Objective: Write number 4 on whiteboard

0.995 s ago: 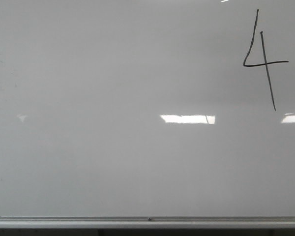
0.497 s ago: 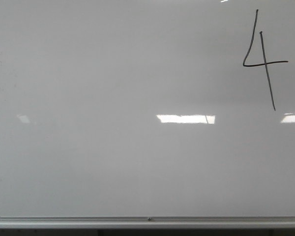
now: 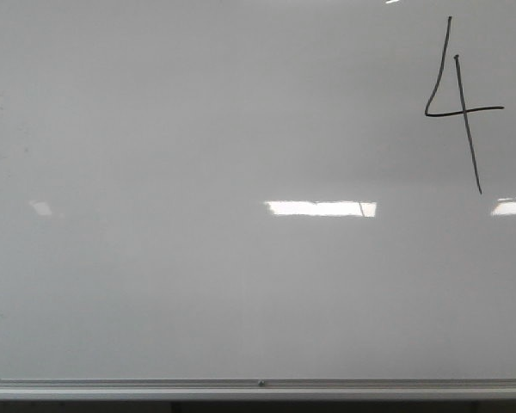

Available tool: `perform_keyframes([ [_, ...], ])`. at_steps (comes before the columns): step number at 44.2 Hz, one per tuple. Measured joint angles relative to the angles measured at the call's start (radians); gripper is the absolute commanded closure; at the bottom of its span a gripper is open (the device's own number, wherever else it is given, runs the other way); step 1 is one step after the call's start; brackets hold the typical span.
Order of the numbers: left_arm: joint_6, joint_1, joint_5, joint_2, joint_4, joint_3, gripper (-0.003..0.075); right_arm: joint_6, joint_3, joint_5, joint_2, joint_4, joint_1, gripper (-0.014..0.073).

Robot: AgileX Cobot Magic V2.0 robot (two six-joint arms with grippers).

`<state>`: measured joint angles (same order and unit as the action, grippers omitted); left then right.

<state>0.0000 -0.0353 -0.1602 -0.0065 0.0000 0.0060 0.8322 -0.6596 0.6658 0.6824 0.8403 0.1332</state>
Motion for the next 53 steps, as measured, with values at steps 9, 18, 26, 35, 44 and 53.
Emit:
perform_keyframes([
  [9,0.0,0.0,0.0,0.0,0.0,0.0,0.0741,0.0,0.0,0.0,0.0,0.0,0.0,0.0662],
  [18,0.0,0.0,0.0,0.0,0.0,0.0,0.0741,0.0,0.004,0.0,-0.002,0.0,0.0,0.0662],
  [26,-0.005,0.0,0.0,0.0,0.0,0.0,0.0741,-0.017,0.02,-0.065,-0.008,-0.071,0.0,0.0662],
  [35,-0.005,0.0,0.0,0.0,0.0,0.0,0.0741,-0.232,0.148,-0.314,-0.111,-0.274,0.0,0.0662],
  [44,-0.005,0.0,0.0,0.0,0.0,0.0,0.0741,-0.504,0.361,-0.528,-0.262,-0.552,-0.002,0.0662],
  [53,-0.005,0.0,0.0,0.0,0.0,0.0,0.0741,-0.656,0.565,-0.635,-0.413,-0.685,-0.035,0.0662],
])
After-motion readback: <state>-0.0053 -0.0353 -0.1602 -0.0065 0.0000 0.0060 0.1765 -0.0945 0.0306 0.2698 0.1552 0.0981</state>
